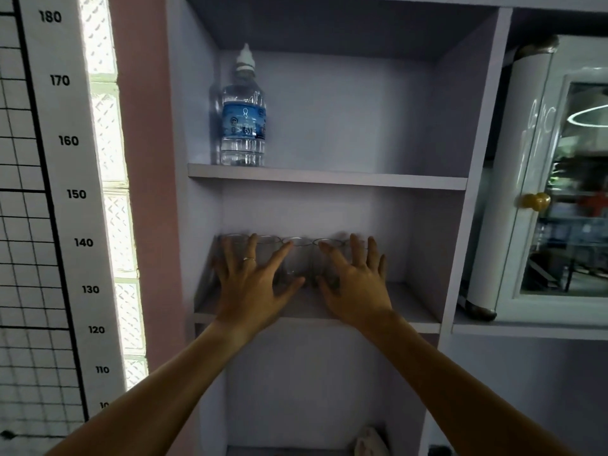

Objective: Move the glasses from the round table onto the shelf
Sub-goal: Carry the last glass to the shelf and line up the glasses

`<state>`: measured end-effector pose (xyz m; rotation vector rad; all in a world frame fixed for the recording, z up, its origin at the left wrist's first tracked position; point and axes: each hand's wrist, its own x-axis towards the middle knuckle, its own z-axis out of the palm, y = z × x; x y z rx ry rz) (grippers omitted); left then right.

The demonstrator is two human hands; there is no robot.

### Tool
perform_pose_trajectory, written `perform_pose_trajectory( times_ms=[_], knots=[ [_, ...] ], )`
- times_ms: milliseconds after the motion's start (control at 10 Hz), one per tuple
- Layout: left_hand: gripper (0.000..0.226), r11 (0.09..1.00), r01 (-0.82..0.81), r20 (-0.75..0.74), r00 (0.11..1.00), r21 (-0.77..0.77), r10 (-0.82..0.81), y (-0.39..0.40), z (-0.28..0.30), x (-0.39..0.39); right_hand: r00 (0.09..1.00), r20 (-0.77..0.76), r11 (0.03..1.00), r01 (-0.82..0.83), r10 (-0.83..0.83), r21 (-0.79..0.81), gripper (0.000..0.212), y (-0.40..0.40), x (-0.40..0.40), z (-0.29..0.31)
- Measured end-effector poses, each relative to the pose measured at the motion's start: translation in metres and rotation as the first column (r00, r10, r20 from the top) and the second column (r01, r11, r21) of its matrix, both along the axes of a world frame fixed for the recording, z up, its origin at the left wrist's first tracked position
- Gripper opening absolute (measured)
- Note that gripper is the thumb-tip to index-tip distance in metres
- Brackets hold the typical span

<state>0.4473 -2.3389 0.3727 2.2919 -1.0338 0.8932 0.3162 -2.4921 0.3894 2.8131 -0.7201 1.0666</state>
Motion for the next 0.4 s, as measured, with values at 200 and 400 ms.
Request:
perform_pose_trajectory(
  times_ms=[200, 400],
  knots=[
    [0.075, 0.996, 0.054, -0.074, 0.996, 0.076, -0.049, 0.007, 0.005, -0.001, 0.995, -0.099, 0.998, 0.025, -0.019, 0.059, 0.071, 0.010, -0.007, 0.019],
    [0.073, 0.993, 0.107, 0.013, 0.994, 0.052, -0.107, 0.041, -0.004, -0.020, 0.999, 0.022, 0.994, -0.037, 0.035, 0.105, 0.067, 0.039, -0.047, -0.004]
  ],
)
